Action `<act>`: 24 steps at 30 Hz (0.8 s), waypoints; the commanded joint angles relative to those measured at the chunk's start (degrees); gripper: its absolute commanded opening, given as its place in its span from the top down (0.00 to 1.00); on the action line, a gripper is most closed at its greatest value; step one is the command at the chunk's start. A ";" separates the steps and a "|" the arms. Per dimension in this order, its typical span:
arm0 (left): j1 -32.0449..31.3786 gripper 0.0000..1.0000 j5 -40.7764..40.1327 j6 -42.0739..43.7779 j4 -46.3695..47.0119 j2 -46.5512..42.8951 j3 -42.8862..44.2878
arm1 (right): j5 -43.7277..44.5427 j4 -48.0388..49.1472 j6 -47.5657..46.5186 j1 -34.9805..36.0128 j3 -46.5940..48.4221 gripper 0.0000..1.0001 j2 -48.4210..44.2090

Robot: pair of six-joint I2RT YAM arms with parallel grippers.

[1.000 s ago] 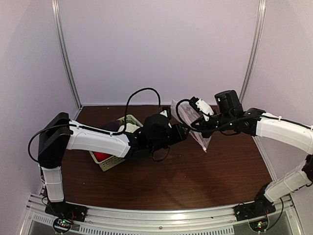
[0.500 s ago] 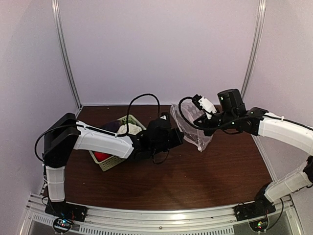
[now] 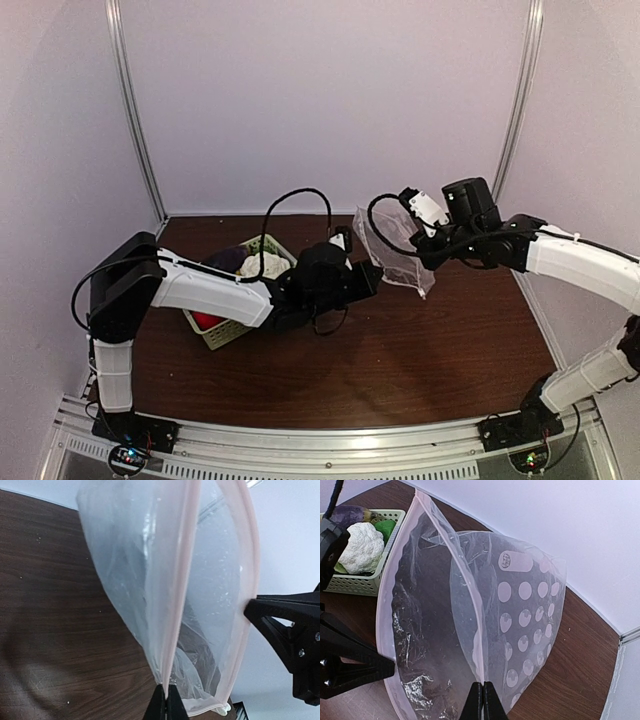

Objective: Place the food in the zip-top bag and seal the zipper
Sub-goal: Pass from the right arm to the left

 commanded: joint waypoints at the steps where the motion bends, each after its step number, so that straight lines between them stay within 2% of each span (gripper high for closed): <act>1: -0.36 1.00 1.90 1.79 4.27 -1.47 0.36 | -1.73 -1.40 0.71 0.09 3.13 0.96 3.54; 6: -0.36 1.00 1.49 1.93 4.60 -1.92 0.27 | -9.67 -3.07 1.04 0.13 4.96 0.75 6.47; 9: -0.36 1.00 1.46 2.17 4.68 -1.95 0.27 | -12.62 -3.31 0.87 0.23 4.58 0.67 6.87; 14: -0.35 1.00 1.57 2.48 4.39 -1.97 0.53 | -12.19 -3.64 0.18 0.44 4.25 0.60 7.59; 19: -0.36 1.00 1.72 2.84 3.95 -1.81 1.01 | -13.91 -4.10 -0.78 0.92 4.32 0.49 7.58; 24: -0.35 1.00 1.56 2.78 3.55 -1.45 1.07 | -17.48 -4.20 -0.41 1.32 4.44 0.47 7.60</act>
